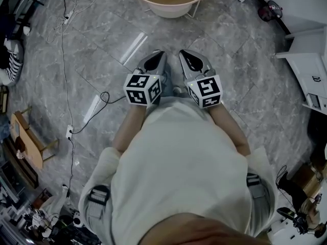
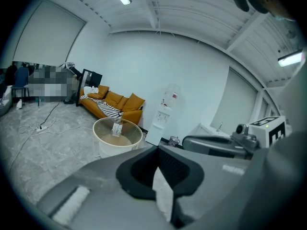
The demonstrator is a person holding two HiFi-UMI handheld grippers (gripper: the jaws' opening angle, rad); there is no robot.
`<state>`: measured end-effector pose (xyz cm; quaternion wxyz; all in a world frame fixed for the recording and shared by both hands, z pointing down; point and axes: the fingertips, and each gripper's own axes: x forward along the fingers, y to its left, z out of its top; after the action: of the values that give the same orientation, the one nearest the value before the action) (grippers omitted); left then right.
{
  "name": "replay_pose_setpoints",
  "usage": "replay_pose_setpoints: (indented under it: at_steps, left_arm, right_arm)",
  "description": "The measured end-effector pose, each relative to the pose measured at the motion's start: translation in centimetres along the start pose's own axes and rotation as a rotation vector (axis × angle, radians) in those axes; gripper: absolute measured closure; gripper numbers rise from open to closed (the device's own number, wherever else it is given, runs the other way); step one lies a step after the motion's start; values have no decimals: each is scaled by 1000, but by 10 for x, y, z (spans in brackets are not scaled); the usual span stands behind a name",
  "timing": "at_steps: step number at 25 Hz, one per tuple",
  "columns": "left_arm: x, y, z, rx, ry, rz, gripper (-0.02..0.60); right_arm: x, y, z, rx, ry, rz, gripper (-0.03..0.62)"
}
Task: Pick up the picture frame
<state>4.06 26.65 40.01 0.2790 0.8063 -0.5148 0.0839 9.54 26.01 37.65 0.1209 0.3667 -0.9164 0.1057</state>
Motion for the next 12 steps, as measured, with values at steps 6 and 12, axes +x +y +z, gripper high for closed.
replay_pose_setpoints:
  at_steps: [6,12]
  left_arm:
    - [32,20,28,16,-10,0,580]
    - [67,51,61,52,-4,-37,580]
  right_arm:
    - [35,-23,12,-6,13,2,594]
    - [85,-51,27,9,31,-9,594]
